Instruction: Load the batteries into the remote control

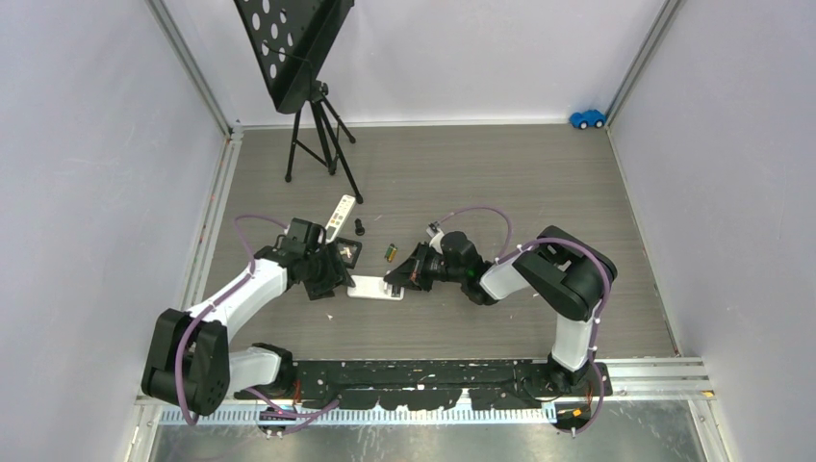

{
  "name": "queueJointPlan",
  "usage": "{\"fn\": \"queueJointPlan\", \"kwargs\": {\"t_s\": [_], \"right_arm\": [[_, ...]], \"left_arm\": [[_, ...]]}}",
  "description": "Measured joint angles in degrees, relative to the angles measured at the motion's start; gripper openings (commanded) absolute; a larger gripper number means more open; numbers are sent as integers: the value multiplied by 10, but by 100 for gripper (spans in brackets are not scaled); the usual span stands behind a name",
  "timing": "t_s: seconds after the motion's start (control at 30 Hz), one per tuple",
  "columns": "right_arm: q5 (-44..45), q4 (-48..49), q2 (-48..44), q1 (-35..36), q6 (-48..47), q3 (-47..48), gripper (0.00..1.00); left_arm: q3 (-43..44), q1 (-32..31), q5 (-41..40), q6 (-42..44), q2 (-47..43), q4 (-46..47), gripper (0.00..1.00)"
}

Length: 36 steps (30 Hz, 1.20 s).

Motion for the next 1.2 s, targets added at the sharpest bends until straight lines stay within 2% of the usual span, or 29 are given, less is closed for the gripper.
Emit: {"fn": "queueJointPlan", "kwargs": {"t_s": [0.27, 0.5, 1.0, 1.2], "right_arm": [[-7, 15, 2, -9, 7, -10, 1], [-24, 25, 6, -16, 7, -14, 5], [-61, 26, 16, -32, -1, -20, 21], [-60, -22, -9, -40, -26, -25, 24]], "left_arm": [[0, 0, -1, 0, 0, 0, 60], [0, 0, -2, 0, 13, 1, 61], [0, 0, -9, 0, 17, 1, 62], [0, 0, -10, 0, 21, 1, 62]]}}
